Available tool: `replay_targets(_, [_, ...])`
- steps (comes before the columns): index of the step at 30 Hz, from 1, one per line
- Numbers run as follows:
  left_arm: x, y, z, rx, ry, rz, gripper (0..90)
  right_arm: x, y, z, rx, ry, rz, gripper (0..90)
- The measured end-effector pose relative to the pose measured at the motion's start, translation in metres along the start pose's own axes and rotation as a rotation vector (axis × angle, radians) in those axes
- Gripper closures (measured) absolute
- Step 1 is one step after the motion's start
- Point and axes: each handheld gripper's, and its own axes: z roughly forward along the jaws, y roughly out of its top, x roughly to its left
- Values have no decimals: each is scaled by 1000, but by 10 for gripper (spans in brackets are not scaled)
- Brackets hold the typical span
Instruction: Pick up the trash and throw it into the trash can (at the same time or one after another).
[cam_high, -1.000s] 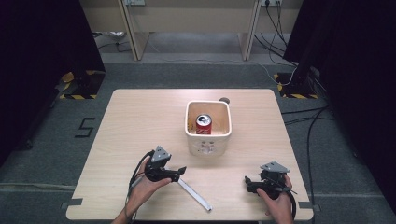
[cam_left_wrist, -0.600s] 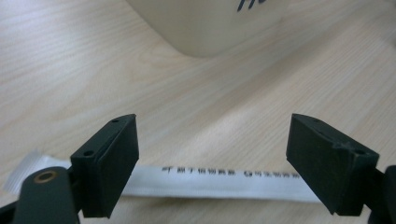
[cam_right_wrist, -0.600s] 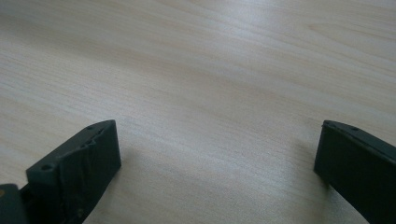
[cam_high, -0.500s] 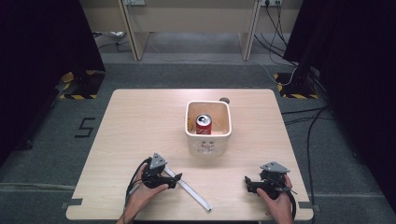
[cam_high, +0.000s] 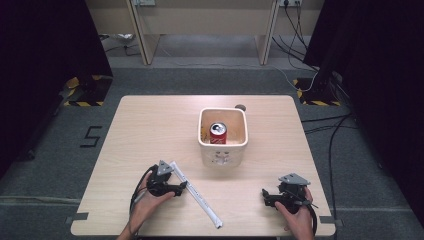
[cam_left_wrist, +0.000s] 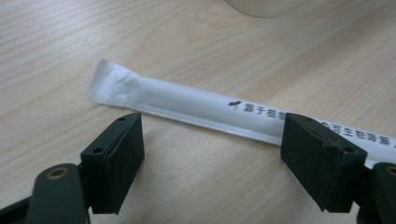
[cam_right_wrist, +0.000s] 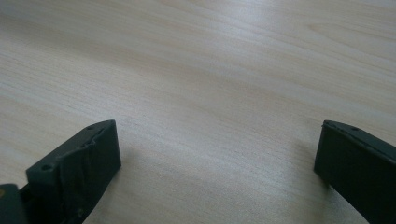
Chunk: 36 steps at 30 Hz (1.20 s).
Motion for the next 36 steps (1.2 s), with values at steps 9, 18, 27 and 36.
replay_targets(9, [-7, 12, -10, -61, -36, -28, 194, 0, 0, 0, 0, 1, 2, 5])
replay_targets(18, [-25, 11, 6, -43, -10, -26, 167, 0, 0, 0, 1, 1, 4, 5])
replay_targets(27, [-35, 16, 18, -12, 44, 44, 170, 1, 0, 0, 0, 0, 2, 5])
replay_targets(36, [-9, 20, 16, 35, 54, 64, 208, 1, 0, 0, 0, 2, 3, 5])
